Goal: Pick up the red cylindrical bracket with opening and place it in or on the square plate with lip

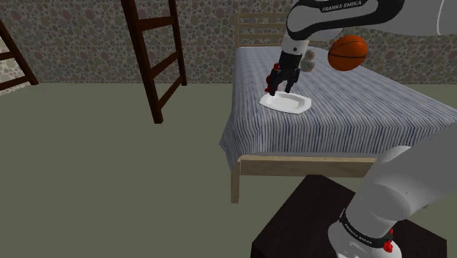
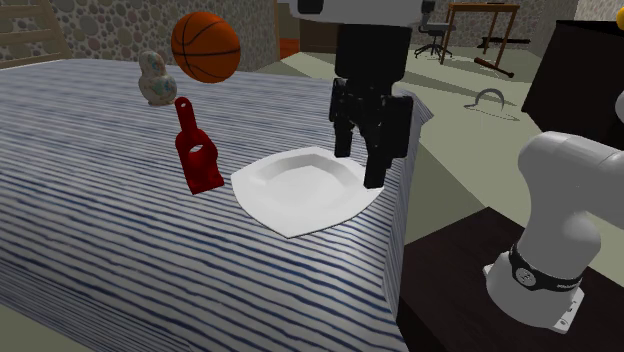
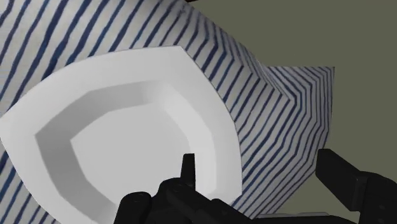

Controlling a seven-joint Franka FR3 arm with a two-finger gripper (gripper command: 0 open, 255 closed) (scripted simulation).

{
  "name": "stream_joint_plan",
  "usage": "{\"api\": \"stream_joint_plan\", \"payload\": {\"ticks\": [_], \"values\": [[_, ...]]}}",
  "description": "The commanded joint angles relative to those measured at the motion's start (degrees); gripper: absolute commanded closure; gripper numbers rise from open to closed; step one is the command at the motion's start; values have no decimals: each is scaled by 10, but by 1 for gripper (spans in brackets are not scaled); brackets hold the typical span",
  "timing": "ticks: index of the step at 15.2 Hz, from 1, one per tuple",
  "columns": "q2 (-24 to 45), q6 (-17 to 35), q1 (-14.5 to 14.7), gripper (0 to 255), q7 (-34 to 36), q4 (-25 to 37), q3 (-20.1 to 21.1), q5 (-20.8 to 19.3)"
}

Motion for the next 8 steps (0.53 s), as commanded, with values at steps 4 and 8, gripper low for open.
{"api": "stream_joint_plan", "payload": {"ticks": [4, 8], "values": [[81, 20, -8, 0, -52, 76, -42, 15], [151, 26, -16, 0, -96, 149, -74, 41]]}}
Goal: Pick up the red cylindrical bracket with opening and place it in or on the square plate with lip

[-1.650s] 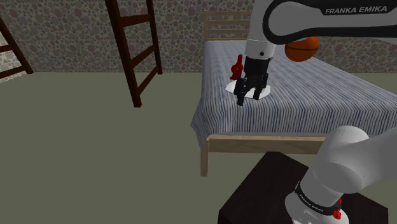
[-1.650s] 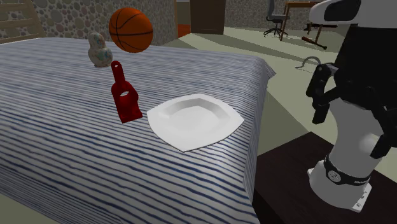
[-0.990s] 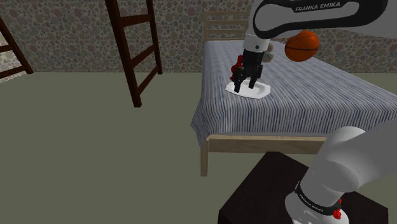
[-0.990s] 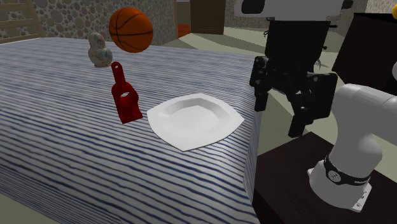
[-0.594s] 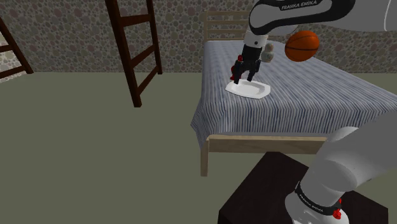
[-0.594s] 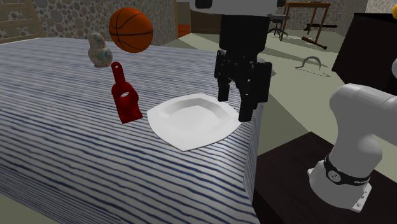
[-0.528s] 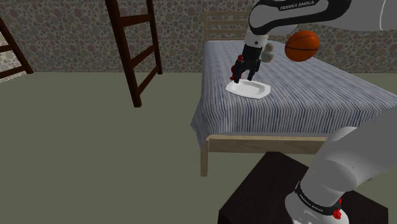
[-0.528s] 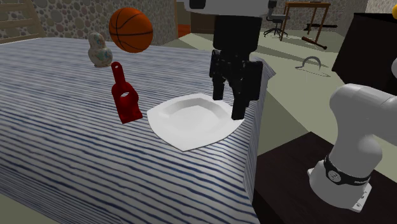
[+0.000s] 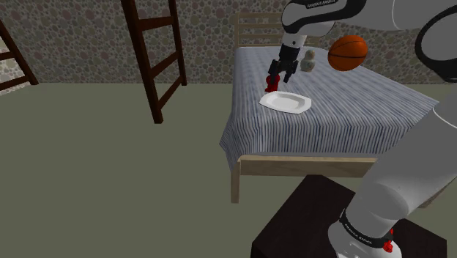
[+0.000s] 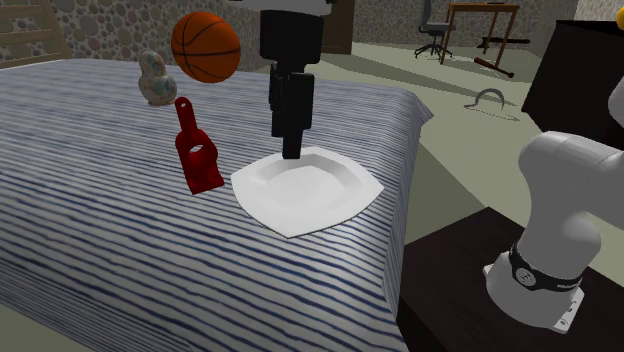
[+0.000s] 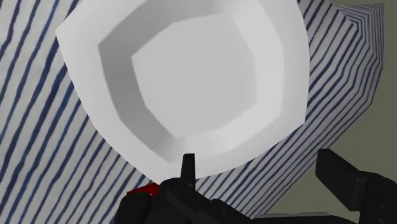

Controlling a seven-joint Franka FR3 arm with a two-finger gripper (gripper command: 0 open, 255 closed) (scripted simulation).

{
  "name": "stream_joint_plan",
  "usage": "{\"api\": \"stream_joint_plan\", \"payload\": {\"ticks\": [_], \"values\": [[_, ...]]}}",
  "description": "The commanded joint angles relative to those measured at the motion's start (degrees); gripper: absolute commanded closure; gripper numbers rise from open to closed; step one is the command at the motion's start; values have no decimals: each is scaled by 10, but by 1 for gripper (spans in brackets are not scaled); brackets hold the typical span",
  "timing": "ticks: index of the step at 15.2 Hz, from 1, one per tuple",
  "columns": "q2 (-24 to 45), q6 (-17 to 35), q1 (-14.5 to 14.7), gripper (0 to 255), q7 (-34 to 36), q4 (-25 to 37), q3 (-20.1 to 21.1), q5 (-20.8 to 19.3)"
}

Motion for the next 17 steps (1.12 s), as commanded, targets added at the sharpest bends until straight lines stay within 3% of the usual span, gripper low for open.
{"api": "stream_joint_plan", "payload": {"ticks": [1, 6, 11, 17], "values": [[33, 5, -4, 0, -21, 32, -14, 15], [132, -7, -26, 0, -76, 145, -46, 68], [245, -41, -69, 0, -123, 288, -65, 133], [255, -8, -68, 0, -128, 264, -61, 139]]}}
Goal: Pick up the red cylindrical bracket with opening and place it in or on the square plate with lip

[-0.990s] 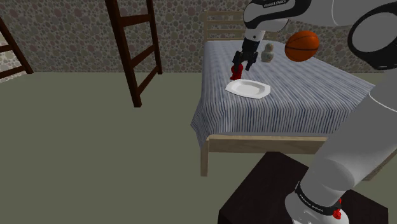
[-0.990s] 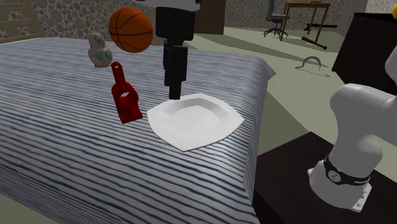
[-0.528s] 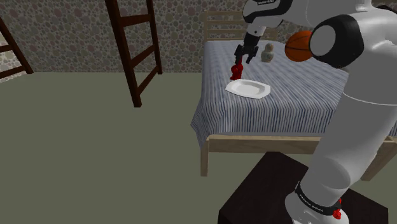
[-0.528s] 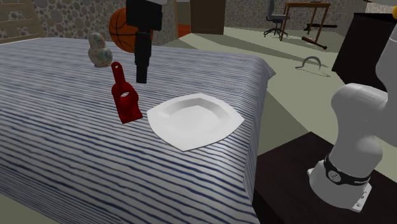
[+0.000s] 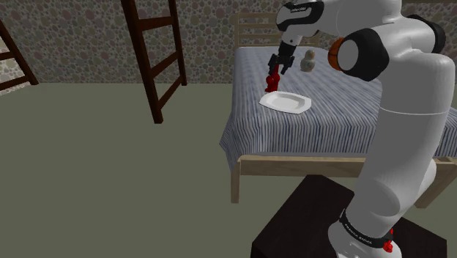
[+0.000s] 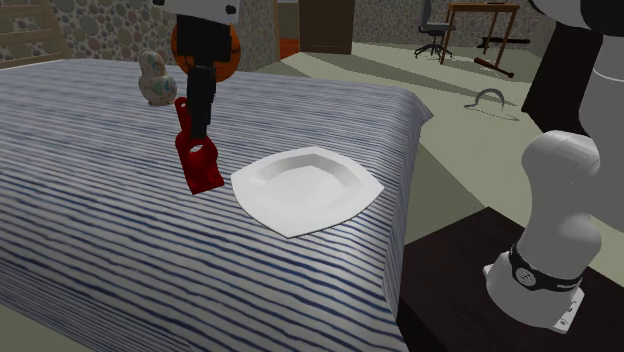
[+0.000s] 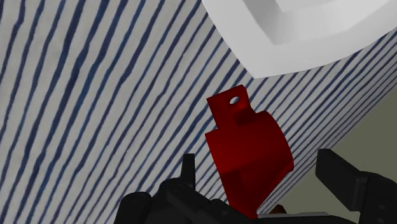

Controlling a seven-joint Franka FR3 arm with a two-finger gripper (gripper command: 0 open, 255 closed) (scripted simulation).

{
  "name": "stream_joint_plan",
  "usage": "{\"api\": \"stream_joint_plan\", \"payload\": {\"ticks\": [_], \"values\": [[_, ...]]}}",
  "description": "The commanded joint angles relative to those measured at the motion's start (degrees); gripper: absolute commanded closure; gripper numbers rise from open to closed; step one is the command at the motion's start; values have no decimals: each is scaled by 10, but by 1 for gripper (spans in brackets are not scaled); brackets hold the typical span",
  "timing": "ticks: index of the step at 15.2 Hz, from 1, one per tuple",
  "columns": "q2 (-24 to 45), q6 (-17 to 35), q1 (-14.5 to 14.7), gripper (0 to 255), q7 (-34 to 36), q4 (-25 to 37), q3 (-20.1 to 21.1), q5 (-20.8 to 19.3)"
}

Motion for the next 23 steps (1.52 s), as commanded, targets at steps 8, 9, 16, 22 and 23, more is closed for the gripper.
{"api": "stream_joint_plan", "payload": {"ticks": [8, 9, 16, 22, 23], "values": [[4, 25, 3, 0, -3, -21, 2, 3], [4, 25, 3, 0, -3, -21, 2, 3], [3, 24, 3, 255, -3, -21, 2, 2], [5, 9, 1, 255, 0, -4, 2, 2], [6, 1, 1, 255, 2, 5, 1, 2]]}}
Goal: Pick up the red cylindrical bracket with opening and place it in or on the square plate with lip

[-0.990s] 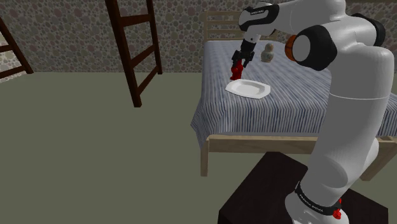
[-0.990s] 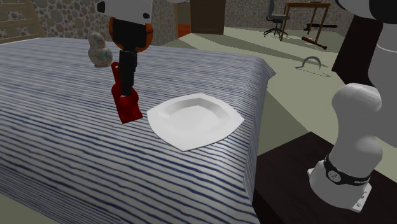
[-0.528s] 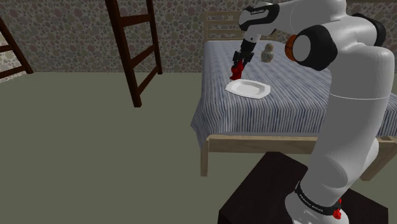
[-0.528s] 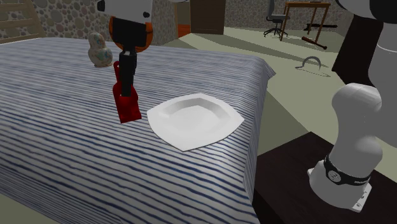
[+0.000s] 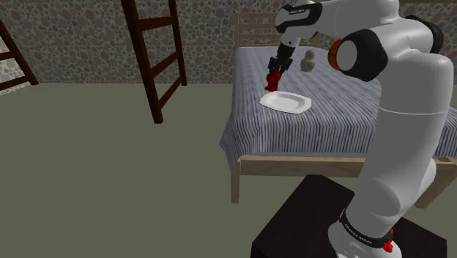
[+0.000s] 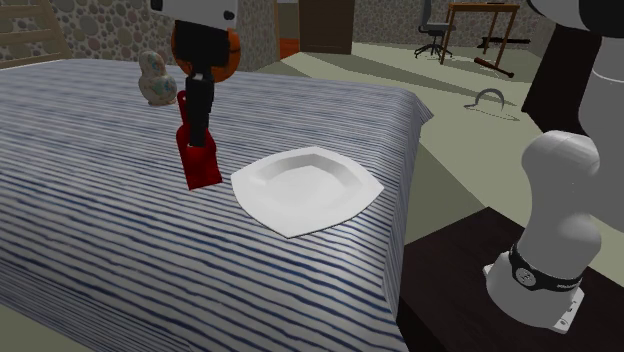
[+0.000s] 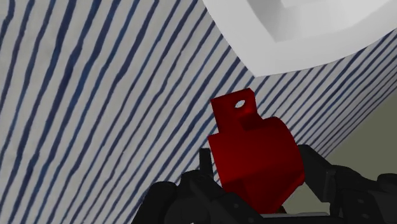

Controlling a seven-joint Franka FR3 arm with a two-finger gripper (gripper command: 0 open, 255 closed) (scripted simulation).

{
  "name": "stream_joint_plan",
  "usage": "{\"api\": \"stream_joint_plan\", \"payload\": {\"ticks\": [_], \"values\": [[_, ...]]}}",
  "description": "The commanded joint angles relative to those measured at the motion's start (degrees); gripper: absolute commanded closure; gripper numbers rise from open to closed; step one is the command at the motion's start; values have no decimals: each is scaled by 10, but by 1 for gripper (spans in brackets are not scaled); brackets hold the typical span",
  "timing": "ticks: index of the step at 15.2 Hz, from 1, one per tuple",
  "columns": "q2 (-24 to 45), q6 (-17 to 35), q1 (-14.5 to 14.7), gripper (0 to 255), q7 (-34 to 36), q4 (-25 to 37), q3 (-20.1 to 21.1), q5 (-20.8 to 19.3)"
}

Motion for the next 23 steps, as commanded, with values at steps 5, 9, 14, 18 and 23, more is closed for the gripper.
{"api": "stream_joint_plan", "payload": {"ticks": [5, 9, 14, 18, 23], "values": [[8, -48, -7, 255, 9, 56, -1, 1], [18, -83, -13, 255, 15, 100, -2, 4], [35, -130, -24, 255, 23, 164, -3, 10], [-90, -80, 21, 255, 39, 3, -3, -43], [-226, -48, 43, 255, 77, -145, 16, -102]]}}
